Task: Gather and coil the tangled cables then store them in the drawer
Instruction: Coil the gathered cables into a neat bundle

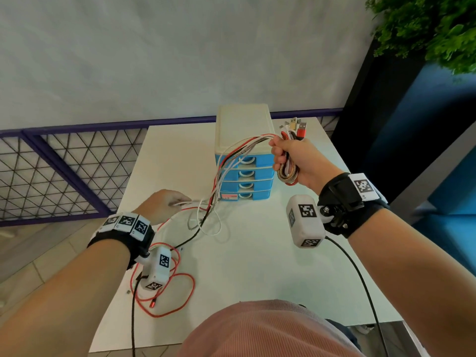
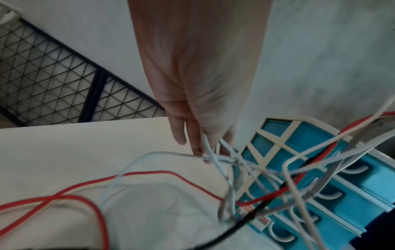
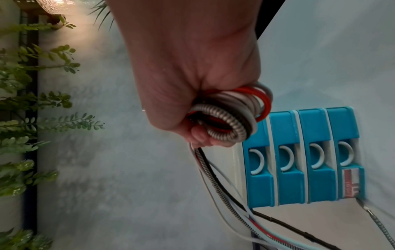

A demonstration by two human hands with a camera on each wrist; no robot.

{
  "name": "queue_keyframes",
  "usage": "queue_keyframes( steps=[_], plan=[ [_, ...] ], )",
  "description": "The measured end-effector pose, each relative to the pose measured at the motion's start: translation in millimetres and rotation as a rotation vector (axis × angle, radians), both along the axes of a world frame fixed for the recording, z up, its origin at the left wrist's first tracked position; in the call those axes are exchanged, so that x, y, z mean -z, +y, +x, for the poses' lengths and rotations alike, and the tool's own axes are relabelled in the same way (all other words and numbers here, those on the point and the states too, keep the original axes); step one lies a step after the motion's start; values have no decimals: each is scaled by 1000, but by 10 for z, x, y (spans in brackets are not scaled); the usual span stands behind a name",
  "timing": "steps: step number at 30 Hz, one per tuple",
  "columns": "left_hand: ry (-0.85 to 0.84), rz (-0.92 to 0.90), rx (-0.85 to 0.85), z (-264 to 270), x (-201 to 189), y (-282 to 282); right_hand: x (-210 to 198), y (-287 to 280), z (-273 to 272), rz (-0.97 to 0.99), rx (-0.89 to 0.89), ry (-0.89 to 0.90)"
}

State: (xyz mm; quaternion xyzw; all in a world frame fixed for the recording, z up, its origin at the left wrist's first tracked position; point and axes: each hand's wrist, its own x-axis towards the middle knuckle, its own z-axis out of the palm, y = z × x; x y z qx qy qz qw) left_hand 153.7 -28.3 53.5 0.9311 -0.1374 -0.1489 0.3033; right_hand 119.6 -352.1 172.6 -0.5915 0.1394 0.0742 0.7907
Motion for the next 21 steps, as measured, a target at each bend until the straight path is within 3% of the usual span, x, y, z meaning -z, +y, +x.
queue_keyframes(
  steps=[5, 6, 8, 10, 11, 14, 16, 19, 21],
  plan=[
    [-142, 165, -187, -22, 139, 179, -38, -86, 5, 12, 56, -4],
    [-117, 85, -286, -24, 159, 202, -38, -91, 3, 9, 54, -1],
    [47, -343, -502, -62, 122, 166, -20, -81, 4, 5, 49, 12],
    [286, -826, -566, -124, 7, 63, 10, -55, 6, 12, 43, 23],
    [370, -972, -560, -143, -57, 21, 25, -38, 10, 16, 40, 25],
    [451, -1117, -512, -159, -191, -118, 58, -4, 20, 15, 31, 13],
    [376, -1008, -441, -155, -213, -186, 47, 12, 26, 18, 29, 3],
    [13, -306, -125, -133, -131, -147, 19, -6, 45, 20, 52, -15],
    [-65, -14, 23, -117, -48, -78, -5, -46, 59, 26, 79, -19]
  ],
)
